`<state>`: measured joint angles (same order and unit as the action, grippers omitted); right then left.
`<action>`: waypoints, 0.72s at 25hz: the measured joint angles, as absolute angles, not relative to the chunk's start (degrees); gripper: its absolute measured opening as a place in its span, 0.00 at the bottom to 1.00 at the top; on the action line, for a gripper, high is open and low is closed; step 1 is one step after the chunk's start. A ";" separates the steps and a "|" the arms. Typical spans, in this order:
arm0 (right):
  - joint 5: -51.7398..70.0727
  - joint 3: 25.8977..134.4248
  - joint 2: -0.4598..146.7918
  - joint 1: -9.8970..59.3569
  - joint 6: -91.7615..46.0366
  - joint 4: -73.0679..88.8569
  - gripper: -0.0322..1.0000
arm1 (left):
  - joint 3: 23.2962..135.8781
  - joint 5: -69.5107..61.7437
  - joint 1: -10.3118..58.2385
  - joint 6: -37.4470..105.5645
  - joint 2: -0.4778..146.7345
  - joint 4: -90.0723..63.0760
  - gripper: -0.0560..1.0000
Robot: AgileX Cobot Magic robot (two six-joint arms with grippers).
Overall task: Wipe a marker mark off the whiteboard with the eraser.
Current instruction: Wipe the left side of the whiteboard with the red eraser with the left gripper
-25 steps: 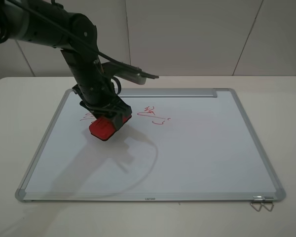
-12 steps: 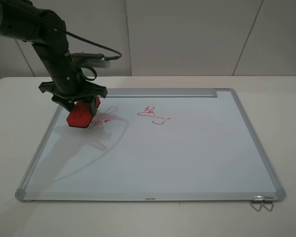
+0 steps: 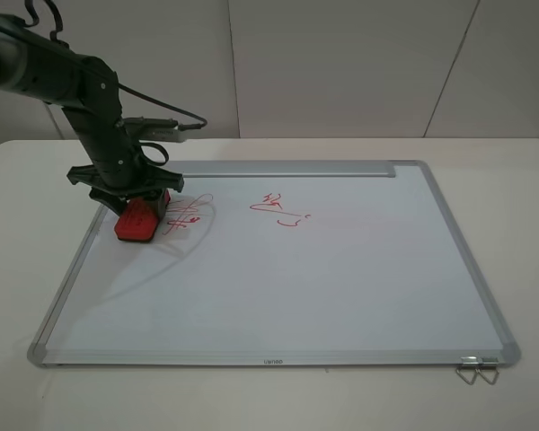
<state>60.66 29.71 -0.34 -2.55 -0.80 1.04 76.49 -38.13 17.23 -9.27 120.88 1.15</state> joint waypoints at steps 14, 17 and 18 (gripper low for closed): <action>60.66 29.71 -0.34 -2.55 -0.80 1.04 0.70 | 76.49 -36.50 18.20 -5.59 121.83 1.15 0.59; 60.66 29.71 -0.34 -2.55 -0.80 1.04 0.70 | 76.49 -35.25 19.86 -2.87 121.94 0.00 0.59; 60.66 29.71 -0.34 -2.55 -0.80 1.04 0.70 | 76.49 -34.91 20.58 -2.13 121.99 0.00 0.59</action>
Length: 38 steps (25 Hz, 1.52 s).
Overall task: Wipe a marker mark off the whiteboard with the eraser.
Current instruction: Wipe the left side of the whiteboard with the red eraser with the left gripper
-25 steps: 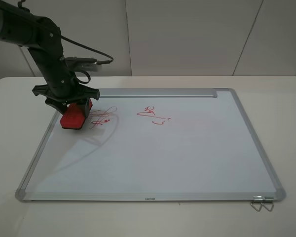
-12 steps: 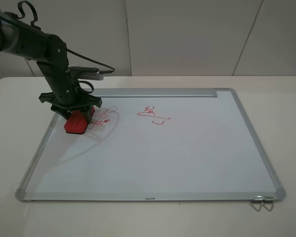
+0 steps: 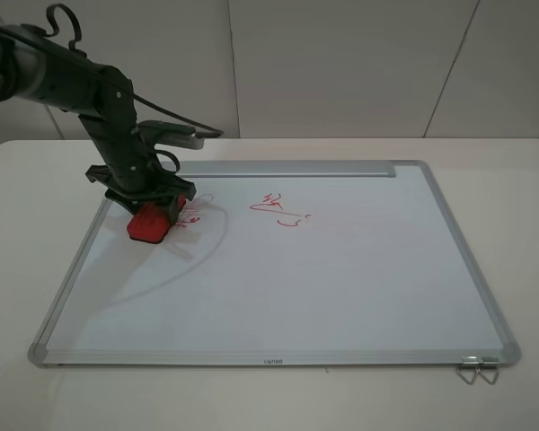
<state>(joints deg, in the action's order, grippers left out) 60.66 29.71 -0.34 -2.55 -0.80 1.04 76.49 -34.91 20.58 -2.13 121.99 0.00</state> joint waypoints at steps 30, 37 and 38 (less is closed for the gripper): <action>60.66 29.71 -0.34 -2.55 -0.80 1.04 0.70 | 80.58 -37.18 17.80 -1.52 124.53 -0.98 0.59; 60.66 29.71 -0.34 -2.55 -0.80 1.04 0.70 | 80.66 -38.70 15.63 -1.52 124.53 -0.53 0.59; 60.66 29.71 -0.34 -2.55 -0.80 1.04 0.70 | 80.66 -38.51 15.63 -1.52 124.53 -0.53 0.59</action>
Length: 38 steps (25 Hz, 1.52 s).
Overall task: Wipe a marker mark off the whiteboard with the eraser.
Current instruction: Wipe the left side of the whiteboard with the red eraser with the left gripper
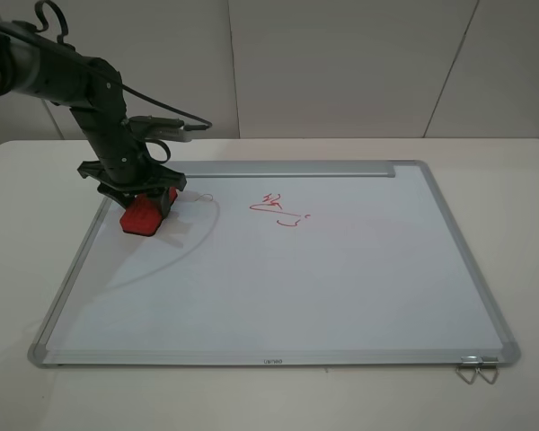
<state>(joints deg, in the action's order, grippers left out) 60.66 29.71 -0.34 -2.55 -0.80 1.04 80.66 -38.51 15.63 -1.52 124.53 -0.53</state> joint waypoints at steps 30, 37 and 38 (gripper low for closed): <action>60.66 29.71 -0.34 -2.55 -0.80 1.04 0.70 | 92.09 -41.49 28.58 -1.35 131.44 0.00 0.59; 60.66 29.71 -0.34 -2.55 -0.80 1.04 0.70 | 85.32 -40.59 26.99 -2.78 127.84 0.56 0.59; 60.66 29.71 -0.34 -2.55 -0.80 1.04 0.70 | 84.12 -40.59 26.86 -2.77 127.07 0.70 0.59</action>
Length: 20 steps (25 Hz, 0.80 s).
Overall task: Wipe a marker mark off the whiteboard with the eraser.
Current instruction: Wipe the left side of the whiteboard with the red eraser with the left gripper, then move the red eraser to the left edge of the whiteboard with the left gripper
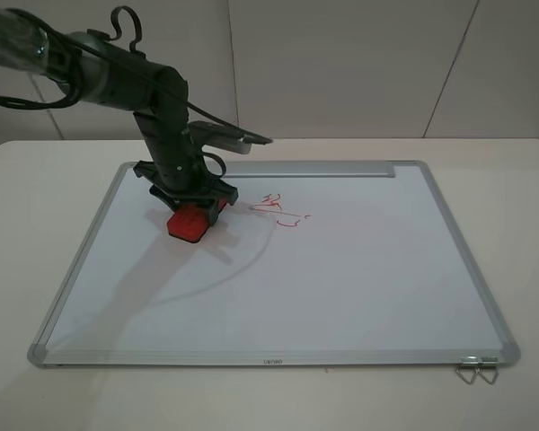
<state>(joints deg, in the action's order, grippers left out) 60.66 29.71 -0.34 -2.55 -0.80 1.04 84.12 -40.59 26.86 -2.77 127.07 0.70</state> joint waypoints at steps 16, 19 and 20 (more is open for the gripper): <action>60.66 29.71 -0.34 -2.55 -0.80 1.04 0.70 | 76.47 -48.38 26.55 -8.08 107.88 4.46 0.59; 60.66 29.71 -0.34 -2.55 -0.80 1.04 0.70 | 73.62 -49.35 26.55 -11.08 104.46 5.89 0.59; 60.66 29.71 -0.34 -2.55 -0.80 1.04 0.70 | 72.32 -49.35 26.55 -12.02 103.30 6.11 0.59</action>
